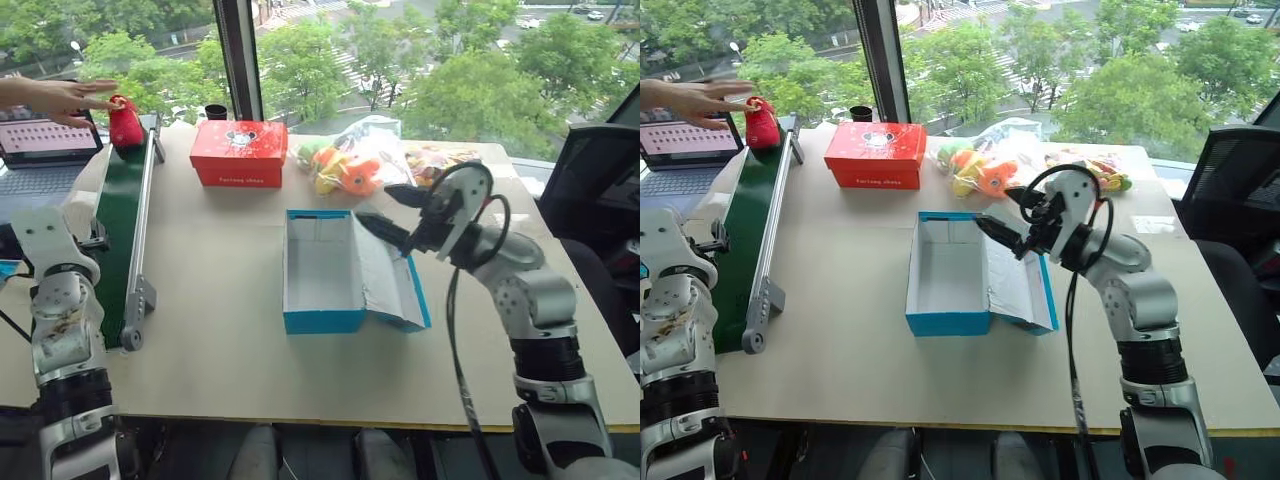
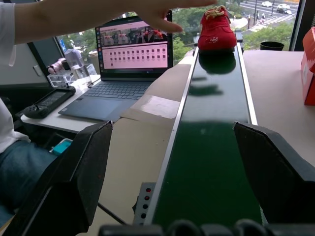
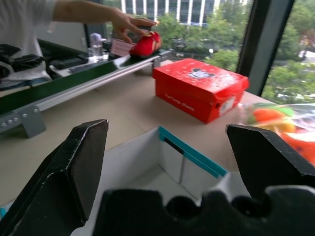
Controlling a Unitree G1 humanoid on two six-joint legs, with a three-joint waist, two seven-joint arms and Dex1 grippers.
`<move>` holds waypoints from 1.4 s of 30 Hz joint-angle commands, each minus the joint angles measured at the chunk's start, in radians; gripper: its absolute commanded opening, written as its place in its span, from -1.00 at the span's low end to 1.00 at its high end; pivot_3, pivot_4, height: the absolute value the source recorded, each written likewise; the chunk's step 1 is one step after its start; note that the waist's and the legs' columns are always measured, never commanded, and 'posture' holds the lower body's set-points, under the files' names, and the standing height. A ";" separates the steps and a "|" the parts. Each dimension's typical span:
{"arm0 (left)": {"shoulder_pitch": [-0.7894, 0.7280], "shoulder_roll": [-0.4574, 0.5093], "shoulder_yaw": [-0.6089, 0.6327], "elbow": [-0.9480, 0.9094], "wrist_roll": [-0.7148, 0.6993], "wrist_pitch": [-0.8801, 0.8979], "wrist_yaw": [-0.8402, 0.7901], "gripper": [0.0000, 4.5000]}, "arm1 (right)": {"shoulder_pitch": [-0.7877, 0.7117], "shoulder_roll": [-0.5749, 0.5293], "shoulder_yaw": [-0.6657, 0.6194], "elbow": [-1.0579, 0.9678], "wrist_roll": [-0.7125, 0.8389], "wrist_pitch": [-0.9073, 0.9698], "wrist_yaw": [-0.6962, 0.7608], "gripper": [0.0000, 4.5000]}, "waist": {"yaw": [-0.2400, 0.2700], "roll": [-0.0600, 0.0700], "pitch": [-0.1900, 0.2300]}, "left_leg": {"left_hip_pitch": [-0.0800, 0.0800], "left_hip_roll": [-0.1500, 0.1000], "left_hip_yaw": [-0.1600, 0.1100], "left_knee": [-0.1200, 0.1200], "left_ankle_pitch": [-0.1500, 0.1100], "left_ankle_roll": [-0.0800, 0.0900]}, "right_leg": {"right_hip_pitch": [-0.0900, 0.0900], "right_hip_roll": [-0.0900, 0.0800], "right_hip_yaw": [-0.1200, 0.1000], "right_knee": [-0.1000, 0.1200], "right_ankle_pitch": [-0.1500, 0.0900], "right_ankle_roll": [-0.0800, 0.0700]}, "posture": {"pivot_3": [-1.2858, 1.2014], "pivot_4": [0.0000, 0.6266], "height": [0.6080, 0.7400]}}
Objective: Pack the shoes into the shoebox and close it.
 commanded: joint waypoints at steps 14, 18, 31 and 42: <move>0.103 0.039 0.083 -0.135 -0.091 0.093 -0.086 0.93 | -0.002 0.117 0.112 0.024 -0.119 -0.060 -0.008 1.00 | -0.001 0.000 0.000 | 0.000 0.001 0.000 -0.001 0.000 0.000 | -0.001 0.000 -0.001 0.001 0.001 -0.002 | 0.03 -0.52 0.99; 0.123 0.049 0.117 -0.146 -0.122 0.128 -0.096 0.93 | -0.012 0.132 0.120 0.034 -0.141 -0.055 -0.014 1.00 | -0.002 0.000 0.000 | 0.000 0.001 0.000 -0.001 0.000 0.000 | -0.001 0.000 -0.001 0.001 0.001 -0.002 | 0.03 -0.52 0.99; 0.009 0.156 0.072 0.113 -0.169 0.091 -0.275 0.93 | -0.031 0.184 0.154 0.026 -0.148 -0.034 -0.021 1.00 | -0.002 -0.001 0.000 | 0.001 0.001 0.000 -0.001 0.000 -0.001 | -0.001 0.000 -0.003 0.002 0.001 -0.002 | 0.03 -0.52 0.99; -0.219 0.162 -0.031 0.337 -0.113 0.009 -0.255 0.93 | -0.019 0.175 0.123 0.018 -0.169 -0.053 -0.071 1.00 | -0.002 -0.001 -0.001 | 0.001 0.001 -0.001 0.000 0.001 -0.001 | -0.003 0.000 -0.006 0.006 0.002 -0.003 | 0.03 -0.52 0.99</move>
